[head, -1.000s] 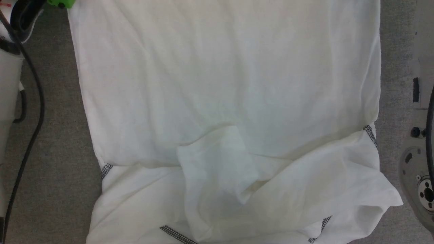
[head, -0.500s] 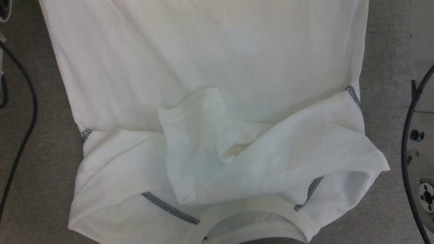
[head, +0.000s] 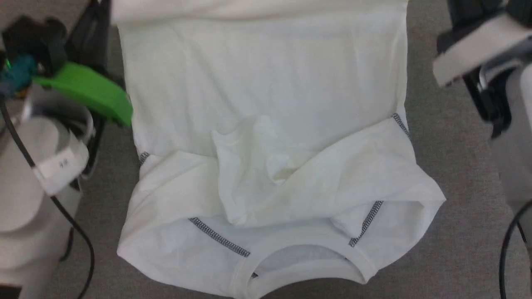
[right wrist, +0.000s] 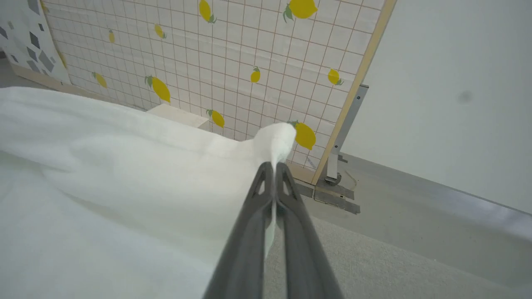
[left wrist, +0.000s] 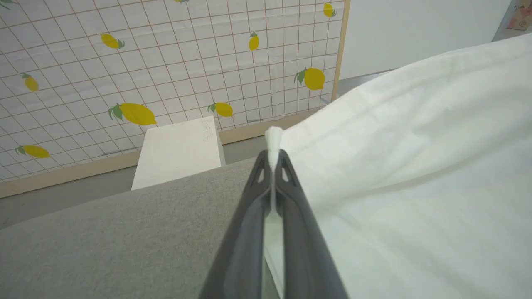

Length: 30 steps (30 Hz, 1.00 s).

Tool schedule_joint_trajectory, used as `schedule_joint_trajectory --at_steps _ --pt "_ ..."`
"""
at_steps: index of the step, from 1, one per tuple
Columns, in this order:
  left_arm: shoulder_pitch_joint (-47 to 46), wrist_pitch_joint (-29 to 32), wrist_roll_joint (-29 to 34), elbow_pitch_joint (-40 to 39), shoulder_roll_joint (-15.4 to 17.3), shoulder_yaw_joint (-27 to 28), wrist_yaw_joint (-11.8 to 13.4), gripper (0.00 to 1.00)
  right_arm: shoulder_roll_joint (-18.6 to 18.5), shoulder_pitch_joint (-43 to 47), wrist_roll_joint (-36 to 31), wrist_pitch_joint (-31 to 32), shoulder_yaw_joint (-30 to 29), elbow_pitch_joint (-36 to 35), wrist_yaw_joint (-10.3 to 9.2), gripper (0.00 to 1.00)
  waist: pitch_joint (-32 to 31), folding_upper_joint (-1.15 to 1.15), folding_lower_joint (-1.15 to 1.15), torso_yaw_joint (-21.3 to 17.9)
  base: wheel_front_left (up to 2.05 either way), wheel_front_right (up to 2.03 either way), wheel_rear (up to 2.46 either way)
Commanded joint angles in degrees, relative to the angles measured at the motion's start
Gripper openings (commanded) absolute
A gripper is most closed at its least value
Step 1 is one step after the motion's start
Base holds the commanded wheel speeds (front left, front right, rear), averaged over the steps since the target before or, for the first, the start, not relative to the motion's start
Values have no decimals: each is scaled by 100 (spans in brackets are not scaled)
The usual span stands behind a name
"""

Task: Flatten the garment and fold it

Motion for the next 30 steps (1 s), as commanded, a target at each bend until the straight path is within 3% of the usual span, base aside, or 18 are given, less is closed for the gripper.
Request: schedule_joint_trajectory --at_steps 1,9,13,21,30 --pt "423 -40 -144 -179 69 -5 61 0 -138 447 189 -56 81 -220 -9 0 -971 0 0 231 0 0 0" --pt "2667 264 -912 -1263 385 -129 62 0 -834 2867 851 347 168 -1558 -9 0 -1813 0 0 414 0 0 0" --pt "3448 376 -1206 -1596 446 -236 84 0 -927 3877 1103 762 -268 -1992 -9 0 -2023 0 0 511 0 0 0" --pt "4305 249 -1490 -1619 266 -471 101 0 -534 5352 1012 1389 -1222 -2665 -9 0 -2220 0 0 681 0 0 0" --pt "4496 162 -1453 -997 40 -848 -77 0 80 6292 830 2235 -1446 -2747 -9 0 -2280 0 0 740 0 0 0"
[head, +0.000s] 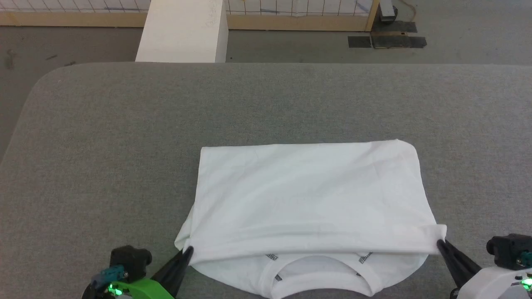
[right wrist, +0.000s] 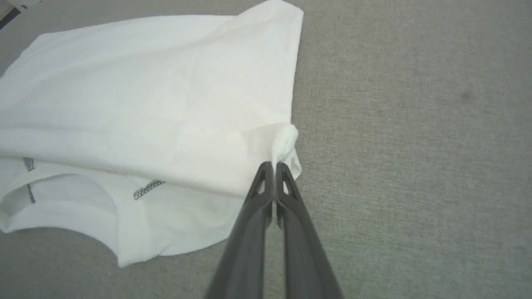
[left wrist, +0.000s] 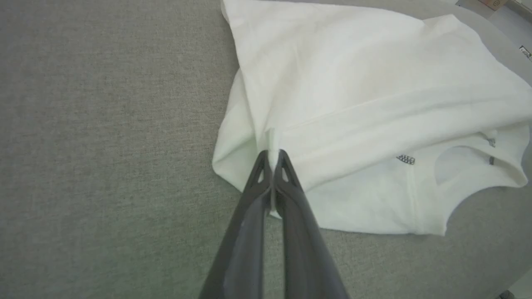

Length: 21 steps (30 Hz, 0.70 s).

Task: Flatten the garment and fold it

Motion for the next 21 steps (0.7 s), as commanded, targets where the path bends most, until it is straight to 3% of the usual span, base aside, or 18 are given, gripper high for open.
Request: schedule_joint_trajectory --at_steps 1,5,6,7,8,14,21 --pt "79 -9 -24 119 -46 -43 -44 0 97 70 -60 98 -66 49 -9 0 -13 0 1 -2 0 0 0" --pt "55 87 -59 490 -188 -221 -137 0 379 152 -46 506 -116 303 -9 0 -52 0 1 -22 0 0 0" --pt "47 103 -67 567 -218 -238 -130 1 397 161 -81 577 -111 335 -9 46 -60 0 1 -23 0 0 0" --pt "28 126 -50 658 -244 -273 -124 48 449 169 -90 661 -134 382 -9 100 -70 0 1 -23 0 0 0" --pt "16 147 -42 727 -267 -297 -114 100 497 169 -85 720 -155 405 -9 100 -82 0 1 -22 0 0 0" --pt "-42 -47 73 869 -362 -290 4 100 803 201 36 952 -472 157 -9 100 -210 0 1 6 0 0 0" --pt "-198 -933 270 660 -549 176 454 100 1330 260 501 871 -1235 -548 -9 100 -346 0 1 130 0 0 0"
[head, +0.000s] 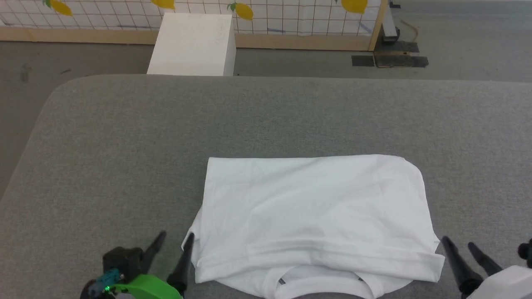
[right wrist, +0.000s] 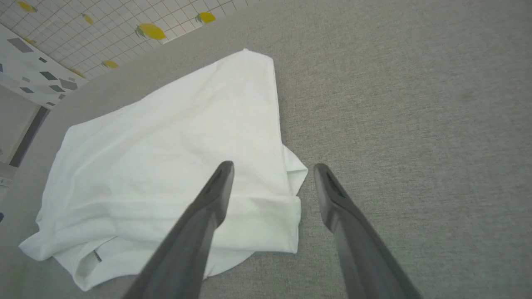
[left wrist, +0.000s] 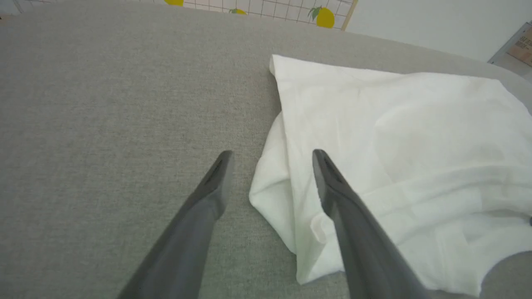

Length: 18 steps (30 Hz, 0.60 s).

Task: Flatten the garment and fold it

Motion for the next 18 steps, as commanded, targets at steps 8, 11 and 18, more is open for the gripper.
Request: schedule_joint_trajectory --at_steps 8,11,18 --pt "-663 -435 632 -32 -589 887 396 100 140 -578 -81 -348 -285 409 -8 100 -91 0 1 64 0 0 0" --pt "-812 -438 1088 -95 -826 1229 337 100 143 -821 -54 -365 -208 912 -8 100 -84 0 1 63 0 0 0" --pt "-1021 -440 1958 -34 -1256 1805 -84 100 144 -1552 -417 67 -7 2022 -8 100 25 0 1 -2 0 0 0"
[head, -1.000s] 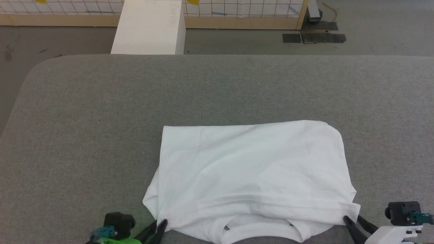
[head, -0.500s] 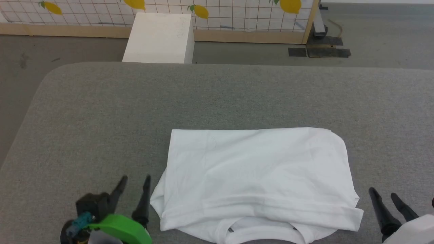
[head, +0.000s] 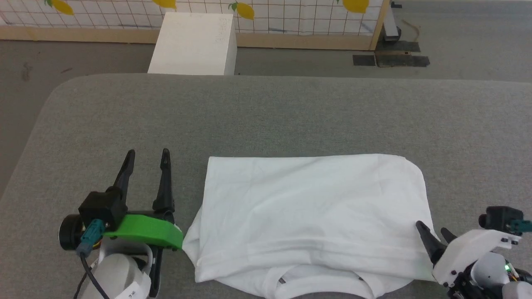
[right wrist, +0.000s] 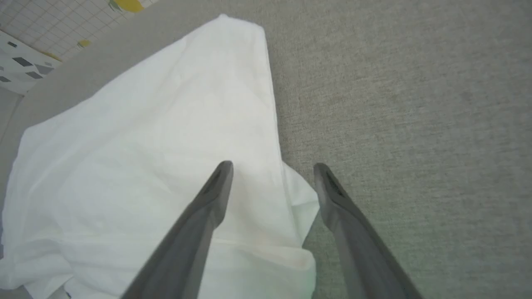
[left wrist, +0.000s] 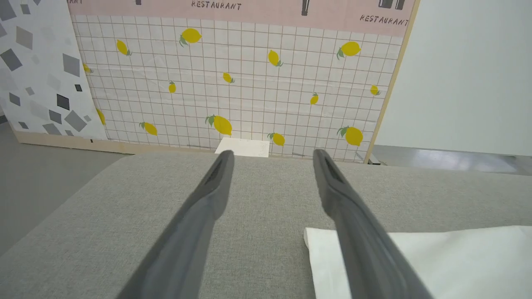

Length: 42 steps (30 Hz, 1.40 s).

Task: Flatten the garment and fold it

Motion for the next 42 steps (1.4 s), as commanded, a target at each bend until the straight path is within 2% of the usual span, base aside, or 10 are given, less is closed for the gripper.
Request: schedule_joint_trajectory --at_steps 1,6,10,12,15,21,27,33,38,42 --pt "-150 -25 172 15 -77 104 -115 100 5 -210 -177 137 15 154 -8 100 56 0 0 -19 0 0 0" --pt "-257 -25 525 124 -243 353 -415 100 5 -583 -485 839 145 702 -8 100 127 0 0 -37 0 0 0" --pt "-263 -25 700 204 -367 526 -581 100 5 -646 -285 1434 400 916 -8 98 129 0 0 -20 0 0 0" --pt "-244 -25 769 232 -424 596 -647 100 6 -607 -181 1650 498 928 -8 47 120 0 0 -12 0 0 0" --pt "-195 -26 857 261 -510 698 -722 100 6 -538 -100 1786 573 859 -8 0 101 0 0 -5 0 0 0" --pt "-140 -26 973 329 -626 871 -849 100 6 -460 -38 1544 472 579 -8 0 90 0 0 -18 0 0 0" --pt "-102 -26 1075 343 -729 983 -936 100 6 -393 -674 1119 -353 269 -8 0 86 0 0 -25 0 0 0" --pt "-7 -26 1127 329 -808 1108 -989 100 6 -178 -1298 1116 -1085 -180 -8 0 41 0 0 -38 0 0 0" --pt "52 -26 1186 330 -848 1170 -1031 100 6 55 -1457 1258 -1017 -682 -8 0 23 0 0 -51 0 0 0" --pt "68 -26 1232 338 -872 1196 -1066 100 6 192 -1320 1331 -515 -1471 -8 0 20 0 0 -46 0 0 0"
